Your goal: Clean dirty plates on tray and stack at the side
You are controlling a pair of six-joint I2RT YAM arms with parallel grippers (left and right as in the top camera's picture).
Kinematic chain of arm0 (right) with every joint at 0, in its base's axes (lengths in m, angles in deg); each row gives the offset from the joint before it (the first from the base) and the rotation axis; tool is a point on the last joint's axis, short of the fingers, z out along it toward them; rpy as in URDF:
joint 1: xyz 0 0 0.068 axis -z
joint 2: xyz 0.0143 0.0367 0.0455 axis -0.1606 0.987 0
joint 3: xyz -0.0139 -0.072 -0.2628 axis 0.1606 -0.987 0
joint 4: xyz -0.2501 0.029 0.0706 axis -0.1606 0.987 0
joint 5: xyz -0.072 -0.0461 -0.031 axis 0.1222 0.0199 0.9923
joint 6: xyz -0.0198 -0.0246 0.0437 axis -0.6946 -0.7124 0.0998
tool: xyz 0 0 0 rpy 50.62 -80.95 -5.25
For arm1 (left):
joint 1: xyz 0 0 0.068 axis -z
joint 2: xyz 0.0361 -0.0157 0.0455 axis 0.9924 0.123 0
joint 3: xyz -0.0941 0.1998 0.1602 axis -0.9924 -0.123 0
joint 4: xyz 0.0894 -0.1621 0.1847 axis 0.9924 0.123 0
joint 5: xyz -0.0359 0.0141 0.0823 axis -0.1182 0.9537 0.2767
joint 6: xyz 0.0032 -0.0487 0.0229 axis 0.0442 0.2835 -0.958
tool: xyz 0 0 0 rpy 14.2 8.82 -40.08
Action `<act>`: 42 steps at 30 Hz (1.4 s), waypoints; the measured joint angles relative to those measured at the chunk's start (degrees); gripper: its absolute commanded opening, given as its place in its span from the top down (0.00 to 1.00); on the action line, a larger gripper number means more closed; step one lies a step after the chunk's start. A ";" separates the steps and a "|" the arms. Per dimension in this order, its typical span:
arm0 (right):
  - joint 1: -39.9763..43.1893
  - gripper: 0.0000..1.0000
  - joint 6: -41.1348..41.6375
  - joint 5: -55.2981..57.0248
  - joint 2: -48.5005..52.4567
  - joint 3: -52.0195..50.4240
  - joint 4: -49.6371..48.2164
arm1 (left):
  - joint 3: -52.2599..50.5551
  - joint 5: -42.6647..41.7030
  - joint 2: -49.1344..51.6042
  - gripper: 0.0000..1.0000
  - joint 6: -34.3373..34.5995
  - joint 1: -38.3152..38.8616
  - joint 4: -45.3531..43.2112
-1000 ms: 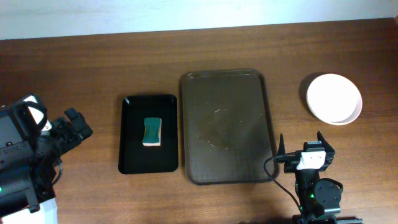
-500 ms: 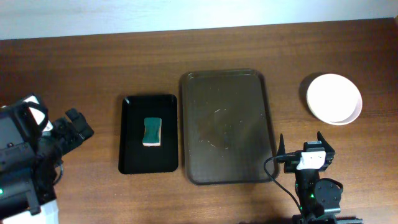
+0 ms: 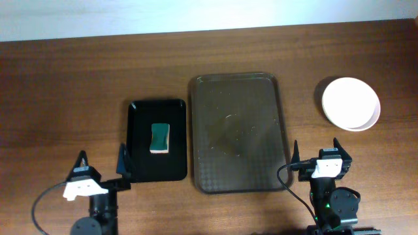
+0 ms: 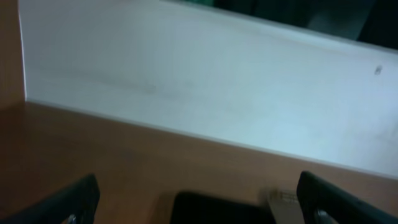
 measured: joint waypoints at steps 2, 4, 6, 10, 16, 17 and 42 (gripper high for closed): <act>0.00 0.02 0.02 0.00 -0.02 0.00 0.02 | -6.32 0.44 -2.36 0.00 0.00 0.04 -5.18; 0.00 0.02 0.00 0.00 -0.04 0.00 0.00 | -9.73 1.05 -2.47 0.00 0.00 0.37 -5.09; 0.00 0.02 0.00 0.00 -0.04 0.00 0.02 | -10.16 1.75 -2.49 0.00 0.00 0.68 -2.32; 0.00 0.02 0.02 0.00 -0.04 0.00 0.00 | -10.16 2.36 -2.47 0.00 0.00 0.68 1.11; 0.00 0.02 0.00 0.00 -0.02 0.00 0.00 | -10.16 2.36 -2.47 0.00 0.00 0.68 1.11; 0.00 0.02 0.02 0.00 -0.04 0.00 0.00 | -10.16 2.36 -2.47 0.00 0.00 0.68 1.11; 0.00 0.02 0.02 0.00 -0.04 0.00 0.00 | -10.16 2.36 -2.47 0.00 0.00 0.68 1.09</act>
